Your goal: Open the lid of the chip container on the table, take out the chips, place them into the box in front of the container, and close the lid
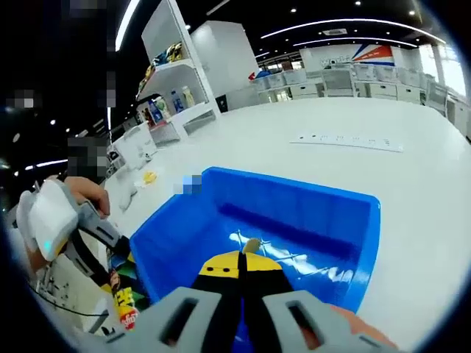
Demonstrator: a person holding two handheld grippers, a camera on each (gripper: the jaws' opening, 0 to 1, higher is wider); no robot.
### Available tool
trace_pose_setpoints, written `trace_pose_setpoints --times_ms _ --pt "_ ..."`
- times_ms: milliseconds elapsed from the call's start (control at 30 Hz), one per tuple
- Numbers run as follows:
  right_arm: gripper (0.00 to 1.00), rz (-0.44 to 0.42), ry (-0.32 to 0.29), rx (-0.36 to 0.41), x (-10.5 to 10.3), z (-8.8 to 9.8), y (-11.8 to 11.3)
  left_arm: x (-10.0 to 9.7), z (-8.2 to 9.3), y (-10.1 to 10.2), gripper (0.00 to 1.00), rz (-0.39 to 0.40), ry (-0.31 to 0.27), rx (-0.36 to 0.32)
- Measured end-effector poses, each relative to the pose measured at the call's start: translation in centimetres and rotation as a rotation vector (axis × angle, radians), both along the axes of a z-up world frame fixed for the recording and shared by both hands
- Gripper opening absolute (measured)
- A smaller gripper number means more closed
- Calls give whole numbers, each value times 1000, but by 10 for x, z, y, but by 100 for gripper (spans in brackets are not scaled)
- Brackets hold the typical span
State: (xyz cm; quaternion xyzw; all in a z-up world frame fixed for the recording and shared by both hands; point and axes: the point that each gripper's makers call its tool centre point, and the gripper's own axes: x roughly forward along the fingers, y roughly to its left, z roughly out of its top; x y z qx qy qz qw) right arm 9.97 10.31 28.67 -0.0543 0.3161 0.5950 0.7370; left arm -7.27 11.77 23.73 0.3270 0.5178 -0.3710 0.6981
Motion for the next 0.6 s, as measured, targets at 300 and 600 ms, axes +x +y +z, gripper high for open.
trace_pose_setpoints --times_ms 300,600 --pt "5 28 -37 -23 6 -1 -1 -1 -1 0 51 0 4 -5" --pt "11 57 -56 -33 6 -1 -5 0 -2 0 51 -3 12 -3"
